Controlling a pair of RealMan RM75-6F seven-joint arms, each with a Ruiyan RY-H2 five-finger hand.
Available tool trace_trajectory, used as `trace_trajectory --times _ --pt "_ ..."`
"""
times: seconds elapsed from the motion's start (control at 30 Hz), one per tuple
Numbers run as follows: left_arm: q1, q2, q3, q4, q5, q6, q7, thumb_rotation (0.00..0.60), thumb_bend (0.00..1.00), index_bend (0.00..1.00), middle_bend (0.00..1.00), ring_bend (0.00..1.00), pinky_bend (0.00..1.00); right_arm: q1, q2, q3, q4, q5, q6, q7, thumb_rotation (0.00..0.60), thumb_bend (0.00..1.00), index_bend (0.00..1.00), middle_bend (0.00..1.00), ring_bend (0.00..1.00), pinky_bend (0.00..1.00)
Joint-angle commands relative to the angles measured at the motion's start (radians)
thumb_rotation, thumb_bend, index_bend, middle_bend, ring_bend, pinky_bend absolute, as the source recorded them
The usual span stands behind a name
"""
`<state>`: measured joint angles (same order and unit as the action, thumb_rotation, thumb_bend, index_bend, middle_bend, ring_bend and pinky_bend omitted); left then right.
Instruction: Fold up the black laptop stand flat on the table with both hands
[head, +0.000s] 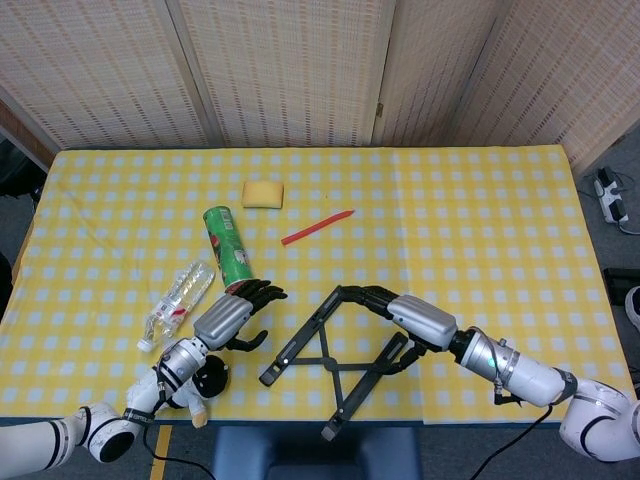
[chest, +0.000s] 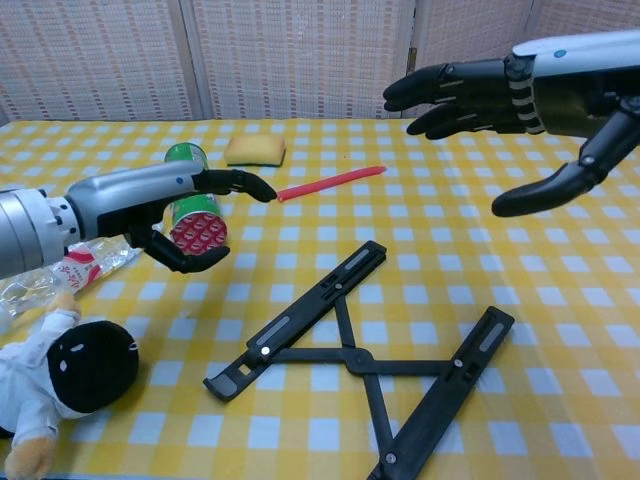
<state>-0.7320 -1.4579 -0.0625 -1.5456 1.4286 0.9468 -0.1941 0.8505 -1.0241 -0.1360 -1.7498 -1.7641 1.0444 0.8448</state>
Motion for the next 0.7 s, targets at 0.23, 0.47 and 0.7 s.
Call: trace_trajectory --times 0.23,0.47,0.7 --pt "0.012 -0.002 0.024 0.055 0.049 0.028 0.054 0.600 0.46 0.19 0.15 0.02 0.00 -0.087 -0.090 0.051 -0.050 0.161 -0.088 -0.667 0.600 0.25 0.13 0.30 0.33 0.22" --pt "0.018 -0.009 0.033 0.079 0.069 0.040 0.068 0.600 0.37 0.19 0.15 0.02 0.00 -0.141 -0.222 0.091 0.004 0.276 -0.063 -1.049 0.600 0.24 0.55 0.72 0.78 0.79" --pt "0.031 0.001 0.041 0.091 0.080 0.052 0.041 0.600 0.36 0.19 0.15 0.02 0.00 -0.168 -0.327 0.099 0.107 0.328 -0.050 -1.260 0.600 0.24 0.71 0.88 0.93 0.94"
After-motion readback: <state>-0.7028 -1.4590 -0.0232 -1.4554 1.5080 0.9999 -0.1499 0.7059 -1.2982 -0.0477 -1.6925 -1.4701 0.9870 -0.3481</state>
